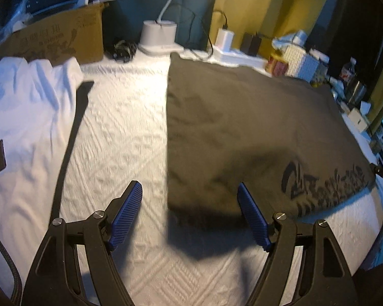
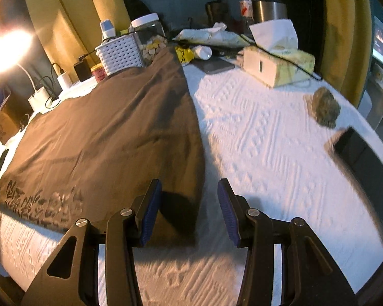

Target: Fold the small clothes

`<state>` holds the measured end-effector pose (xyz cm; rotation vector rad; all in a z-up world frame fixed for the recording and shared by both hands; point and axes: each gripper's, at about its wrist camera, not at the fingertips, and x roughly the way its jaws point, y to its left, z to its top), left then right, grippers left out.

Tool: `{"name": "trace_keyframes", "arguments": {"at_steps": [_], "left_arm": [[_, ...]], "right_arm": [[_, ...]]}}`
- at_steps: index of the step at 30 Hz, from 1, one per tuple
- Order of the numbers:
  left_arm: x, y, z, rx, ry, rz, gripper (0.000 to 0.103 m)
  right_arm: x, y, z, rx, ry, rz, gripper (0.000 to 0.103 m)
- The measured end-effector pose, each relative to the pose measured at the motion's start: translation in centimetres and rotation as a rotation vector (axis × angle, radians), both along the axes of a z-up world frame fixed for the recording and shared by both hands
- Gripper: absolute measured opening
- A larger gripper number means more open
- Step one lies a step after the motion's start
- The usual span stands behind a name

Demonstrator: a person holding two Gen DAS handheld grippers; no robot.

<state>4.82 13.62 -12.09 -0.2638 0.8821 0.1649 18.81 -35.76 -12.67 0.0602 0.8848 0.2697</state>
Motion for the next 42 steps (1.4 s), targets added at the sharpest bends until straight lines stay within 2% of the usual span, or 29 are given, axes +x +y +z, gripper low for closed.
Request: {"name": "trace_keyframes", "arguments": {"at_steps": [4,8,9,11,12,14,16,17,18,20,29,33,42], "left_arm": [[-0.6,-0.3,-0.1,0.017,-0.006,-0.016,0.077],[-0.6,-1.1,-0.5,0.082,-0.005,-0.046,0.081],[-0.4,-1.4,-0.5,0.099,0.005,-0.052,0.081],[-0.3,-1.6,-0.6,0.119,0.014,-0.056,0.081],[-0.4,-1.6,-0.6,0.115,0.011,-0.059,0.081],[-0.7,-1.5,-0.4,0.113,-0.006,-0.067,0.062],[-0.9,-1.7,-0.3,0.088,-0.017,-0.102,0.02],[-1.0,-1.9,-0.3,0.07,-0.015,-0.117,0.011],[-1.1,-2.0,-0.2,0.065,-0.013,-0.121,0.009],[-1.7,-2.5,0.1,0.091,-0.022,-0.117,0.008],[-4.1,-3.4,0.9,0.049,-0.047,-0.123,0.008],[-5.3,-3.6,0.8,0.02,-0.048,-0.126,0.008],[-7.2,-3.9,0.2,0.012,-0.019,-0.156,0.008]], "right_arm": [[-0.9,-0.3,-0.2,0.003,-0.007,0.004,0.048],[-1.7,0.5,-0.4,-0.041,-0.037,0.025,0.046],[-1.8,0.9,-0.5,-0.054,-0.043,0.044,0.033],[-1.7,1.2,-0.6,-0.039,-0.05,0.065,0.016],[-1.7,1.2,-0.6,-0.037,-0.051,0.071,0.011],[-1.8,1.2,-0.6,-0.033,-0.053,0.079,0.009],[-2.0,1.2,-0.5,-0.037,-0.057,0.088,0.008],[-2.1,1.1,-0.4,-0.041,-0.061,0.091,0.007],[-2.2,1.1,-0.3,-0.044,-0.064,0.093,0.007],[-2.7,0.8,0.3,-0.046,-0.079,0.096,0.007],[-4.4,0.0,1.6,-0.086,-0.097,0.113,0.007],[-5.8,-0.3,1.6,-0.105,-0.089,0.114,0.007],[-8.8,-1.2,0.2,-0.108,-0.054,0.092,0.007]]}}
